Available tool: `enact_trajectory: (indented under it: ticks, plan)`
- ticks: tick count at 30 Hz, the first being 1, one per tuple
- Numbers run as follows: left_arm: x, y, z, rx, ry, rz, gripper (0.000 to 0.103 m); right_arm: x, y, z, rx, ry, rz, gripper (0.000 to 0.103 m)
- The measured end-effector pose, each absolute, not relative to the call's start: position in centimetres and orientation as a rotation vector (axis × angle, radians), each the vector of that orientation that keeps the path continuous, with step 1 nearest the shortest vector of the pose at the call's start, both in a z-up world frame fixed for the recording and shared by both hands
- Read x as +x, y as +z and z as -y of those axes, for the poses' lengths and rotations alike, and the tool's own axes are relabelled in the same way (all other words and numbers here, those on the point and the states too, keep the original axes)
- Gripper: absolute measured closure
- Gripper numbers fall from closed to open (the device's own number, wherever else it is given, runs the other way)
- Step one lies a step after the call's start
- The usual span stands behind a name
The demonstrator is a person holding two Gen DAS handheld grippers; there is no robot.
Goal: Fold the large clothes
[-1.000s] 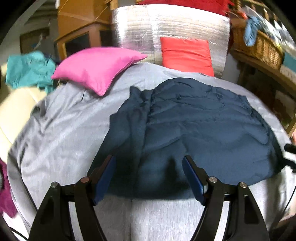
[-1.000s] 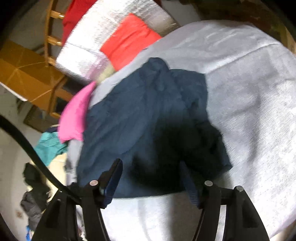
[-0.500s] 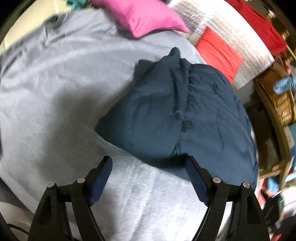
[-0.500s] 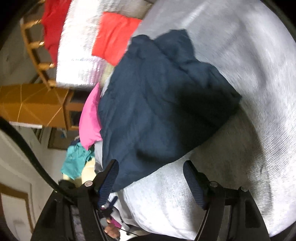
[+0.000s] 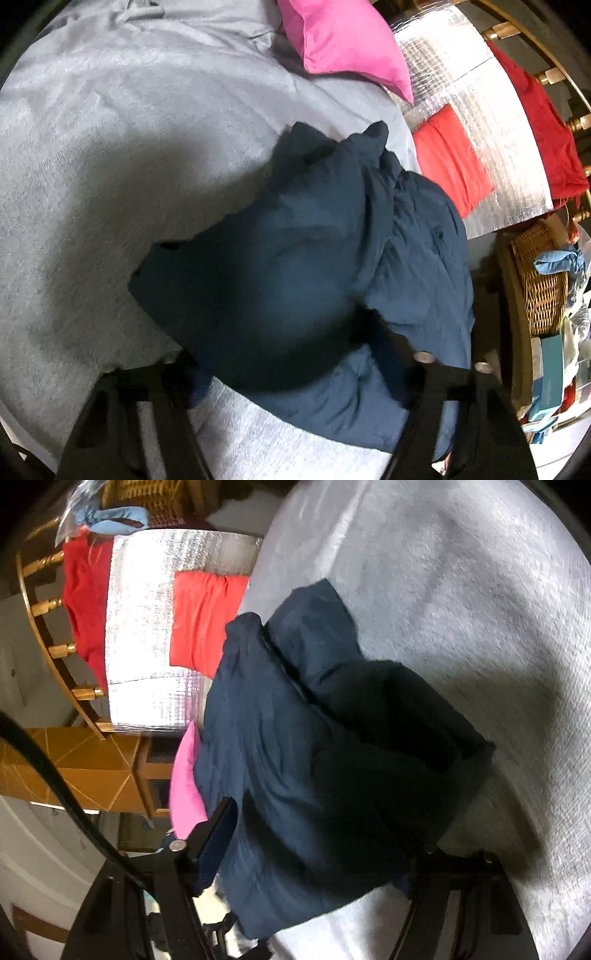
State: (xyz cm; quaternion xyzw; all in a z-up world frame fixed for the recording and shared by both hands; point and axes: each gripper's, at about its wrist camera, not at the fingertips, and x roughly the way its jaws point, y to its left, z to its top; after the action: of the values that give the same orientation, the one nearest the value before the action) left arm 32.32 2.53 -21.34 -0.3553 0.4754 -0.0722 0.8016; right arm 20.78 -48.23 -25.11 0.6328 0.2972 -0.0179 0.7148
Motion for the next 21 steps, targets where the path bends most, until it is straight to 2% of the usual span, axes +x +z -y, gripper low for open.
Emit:
enact_trajectory:
  ticks: [5,6,8,13,17,19,21]
  plan:
    - [32.1,-20.3,-1.7,-0.710,-0.169,-0.961,0.066,21.4,-23.1,47.2,1.198,-0.105,-0.672,0.065]
    - [32.1,-20.1,-1.6,-0.700,-0.174,-0.949,0.069,21.4,-22.4,46.9,1.147,-0.113,-0.666,0.068]
    - [31.7,-19.3,-1.3,-0.661,-0.183,-0.923,0.077,21.4,-21.0,46.1,1.070,-0.121,-0.651,0.070]
    - [29.4,-17.7,-2.8,-0.630,-0.234,-0.875,0.083,20.6,-18.5,45.0,0.946,-0.126,-0.606,0.072]
    - [27.9,-16.6,-3.1,-0.571,-0.259,-0.837,0.083,18.6,-17.1,44.6,0.861,-0.117,-0.585,0.073]
    - [28.6,-17.1,-3.0,-0.544,-0.257,-0.857,0.082,18.8,-17.5,44.4,0.847,-0.115,-0.609,0.073]
    - [29.9,-18.7,-2.6,-0.517,-0.230,-0.948,0.075,19.6,-18.6,44.6,0.846,-0.128,-0.681,0.070]
